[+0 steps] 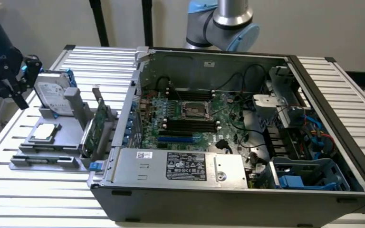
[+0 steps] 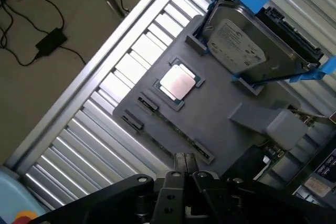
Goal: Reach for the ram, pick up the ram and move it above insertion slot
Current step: 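Pick up the ram and move it above insertion slot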
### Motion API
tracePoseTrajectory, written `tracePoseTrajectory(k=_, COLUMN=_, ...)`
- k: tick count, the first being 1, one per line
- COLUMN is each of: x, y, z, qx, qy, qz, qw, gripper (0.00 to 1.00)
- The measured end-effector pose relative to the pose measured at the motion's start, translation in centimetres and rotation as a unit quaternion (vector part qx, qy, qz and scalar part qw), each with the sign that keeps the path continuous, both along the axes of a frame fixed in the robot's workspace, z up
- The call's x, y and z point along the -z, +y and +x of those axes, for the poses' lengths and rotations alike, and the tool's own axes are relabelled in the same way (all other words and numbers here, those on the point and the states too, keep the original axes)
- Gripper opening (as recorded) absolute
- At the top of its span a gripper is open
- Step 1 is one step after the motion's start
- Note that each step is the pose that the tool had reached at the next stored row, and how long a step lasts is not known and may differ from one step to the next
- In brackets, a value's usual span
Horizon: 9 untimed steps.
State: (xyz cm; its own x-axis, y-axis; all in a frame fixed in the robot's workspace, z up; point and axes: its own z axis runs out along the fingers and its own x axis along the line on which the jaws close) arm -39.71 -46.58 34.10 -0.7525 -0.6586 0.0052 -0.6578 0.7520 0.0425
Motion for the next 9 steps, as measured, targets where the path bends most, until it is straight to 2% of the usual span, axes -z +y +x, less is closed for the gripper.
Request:
tracePoseTrajectory(k=5, x=-0.01, y=0.00, z=0.00, qx=-0.045, qy=-0.0001, qz=0.0000, qw=0.9990, gripper=0.11)
tracePoseTrajectory(k=9, x=-0.01, y=0.00, z=0.00, qx=-0.082, qy=-0.0004, qz=0.0000, qw=0.9967, gripper=0.11)
